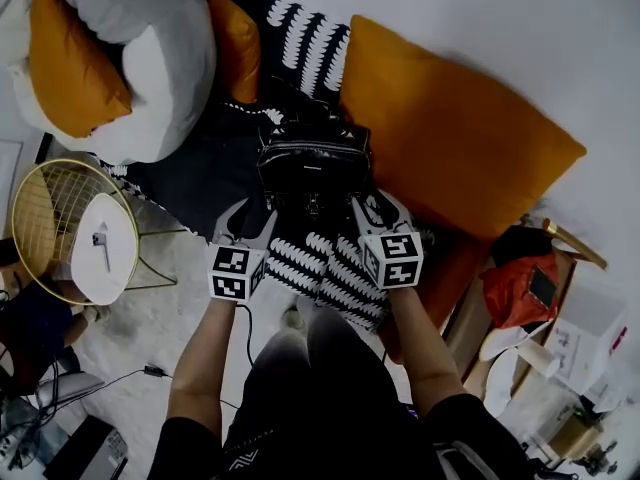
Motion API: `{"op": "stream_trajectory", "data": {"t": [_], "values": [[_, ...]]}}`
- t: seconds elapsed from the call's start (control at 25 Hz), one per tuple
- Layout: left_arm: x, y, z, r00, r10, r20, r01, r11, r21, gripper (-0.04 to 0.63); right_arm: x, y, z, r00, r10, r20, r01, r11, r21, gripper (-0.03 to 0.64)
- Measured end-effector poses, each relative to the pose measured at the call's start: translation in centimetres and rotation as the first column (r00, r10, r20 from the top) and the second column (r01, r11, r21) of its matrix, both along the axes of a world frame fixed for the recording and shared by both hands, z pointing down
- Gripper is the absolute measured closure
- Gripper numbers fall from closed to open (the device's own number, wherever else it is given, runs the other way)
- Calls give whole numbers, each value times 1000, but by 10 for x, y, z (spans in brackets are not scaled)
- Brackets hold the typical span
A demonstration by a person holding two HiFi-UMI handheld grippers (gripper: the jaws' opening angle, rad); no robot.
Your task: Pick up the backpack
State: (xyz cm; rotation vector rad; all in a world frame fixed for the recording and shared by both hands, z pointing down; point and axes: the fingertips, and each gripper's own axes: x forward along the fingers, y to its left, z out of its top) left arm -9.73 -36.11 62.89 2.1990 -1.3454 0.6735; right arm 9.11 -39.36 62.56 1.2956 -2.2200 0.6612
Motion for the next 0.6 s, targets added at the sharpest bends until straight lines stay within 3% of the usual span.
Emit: {"op": "stream_trajectory", "data": {"t": [0.6], "values": [[-2, -56, 55, 999, -51, 16, 51, 998, -38, 377, -6, -41, 47, 989, -119, -89, 122, 992, 35, 454]]}}
